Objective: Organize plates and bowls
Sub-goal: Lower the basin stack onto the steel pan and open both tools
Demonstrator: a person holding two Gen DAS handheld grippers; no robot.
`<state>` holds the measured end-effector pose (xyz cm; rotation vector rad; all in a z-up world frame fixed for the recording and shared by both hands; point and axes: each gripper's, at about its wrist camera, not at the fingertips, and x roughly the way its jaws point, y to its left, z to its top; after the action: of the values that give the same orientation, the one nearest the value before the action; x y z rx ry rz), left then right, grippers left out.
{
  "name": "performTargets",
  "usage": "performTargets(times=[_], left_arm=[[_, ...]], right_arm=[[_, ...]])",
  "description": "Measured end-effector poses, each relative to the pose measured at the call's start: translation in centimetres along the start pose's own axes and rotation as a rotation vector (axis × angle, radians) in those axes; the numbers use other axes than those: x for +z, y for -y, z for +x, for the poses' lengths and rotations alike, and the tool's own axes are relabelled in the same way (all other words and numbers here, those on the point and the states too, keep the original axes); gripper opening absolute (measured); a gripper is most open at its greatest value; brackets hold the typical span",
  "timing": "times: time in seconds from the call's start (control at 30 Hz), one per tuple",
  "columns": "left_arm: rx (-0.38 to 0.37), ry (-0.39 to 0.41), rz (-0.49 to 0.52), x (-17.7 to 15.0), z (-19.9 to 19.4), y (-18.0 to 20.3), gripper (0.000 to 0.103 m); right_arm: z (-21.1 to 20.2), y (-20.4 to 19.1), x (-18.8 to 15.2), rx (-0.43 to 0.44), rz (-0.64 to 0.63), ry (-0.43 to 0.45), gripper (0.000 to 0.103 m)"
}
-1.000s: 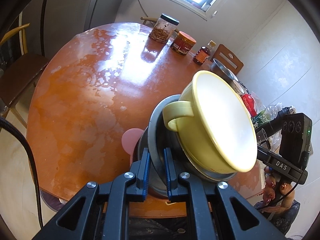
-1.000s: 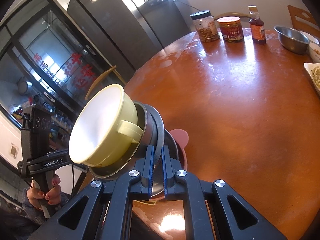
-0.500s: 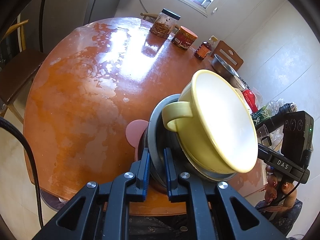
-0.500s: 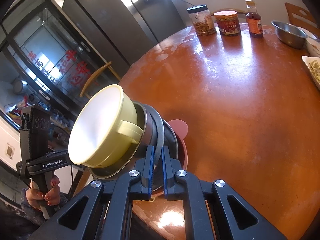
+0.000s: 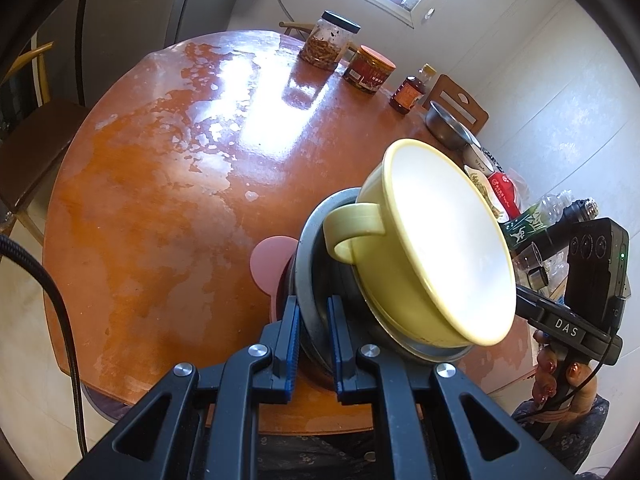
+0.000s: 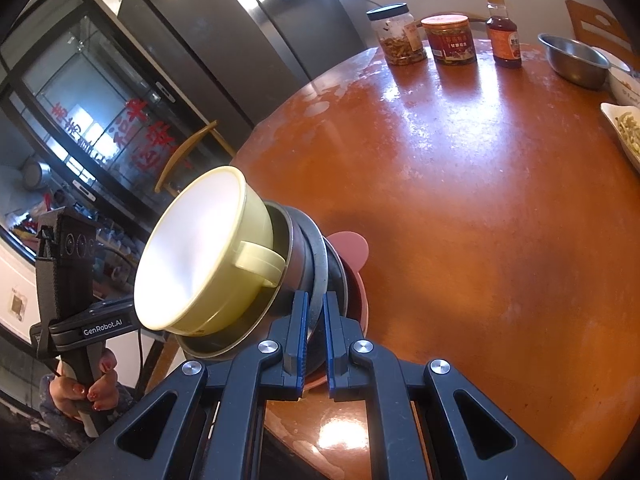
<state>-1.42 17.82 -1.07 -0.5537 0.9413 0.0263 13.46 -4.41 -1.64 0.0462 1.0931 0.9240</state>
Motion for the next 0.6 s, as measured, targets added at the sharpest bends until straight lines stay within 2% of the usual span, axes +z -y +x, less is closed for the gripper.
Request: performTargets(times=[0.6], left_arm=[[0.009,-0.016,0.002,0.59,0.84,-0.43,0.012]], right_arm=[[0.93,0.65,-0.20,0.015,0.012,-0.024,0.009]])
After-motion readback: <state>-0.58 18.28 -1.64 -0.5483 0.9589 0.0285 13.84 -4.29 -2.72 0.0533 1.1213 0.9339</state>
